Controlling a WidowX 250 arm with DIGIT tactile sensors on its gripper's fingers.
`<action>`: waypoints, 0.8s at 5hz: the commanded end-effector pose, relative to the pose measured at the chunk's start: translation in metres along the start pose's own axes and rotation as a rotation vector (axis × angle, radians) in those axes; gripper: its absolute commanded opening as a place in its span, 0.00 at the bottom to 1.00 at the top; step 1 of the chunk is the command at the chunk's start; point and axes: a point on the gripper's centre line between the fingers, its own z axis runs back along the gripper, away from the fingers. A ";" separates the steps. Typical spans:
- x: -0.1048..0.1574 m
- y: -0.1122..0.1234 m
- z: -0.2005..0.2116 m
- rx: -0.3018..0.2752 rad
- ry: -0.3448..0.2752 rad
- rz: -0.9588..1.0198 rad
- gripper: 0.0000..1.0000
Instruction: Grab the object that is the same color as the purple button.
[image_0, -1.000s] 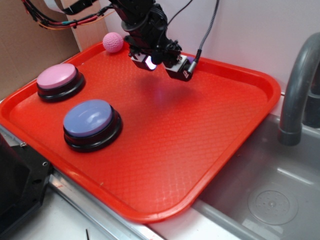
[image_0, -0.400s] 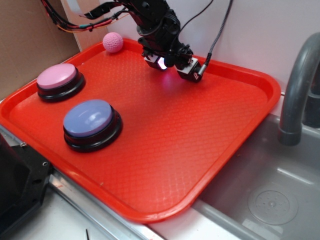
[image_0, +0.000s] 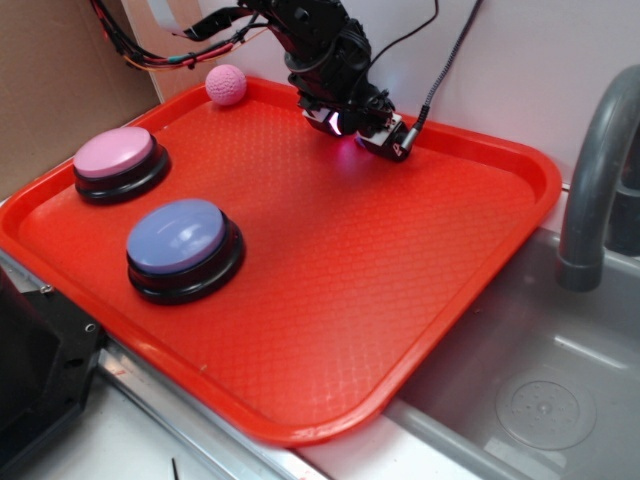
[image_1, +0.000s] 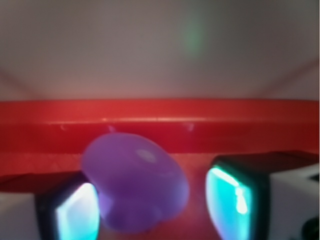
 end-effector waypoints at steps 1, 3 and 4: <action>-0.004 -0.001 0.050 -0.017 -0.028 -0.012 0.00; -0.027 0.004 0.128 -0.120 0.182 0.137 0.00; -0.028 0.011 0.152 -0.014 0.235 0.197 0.00</action>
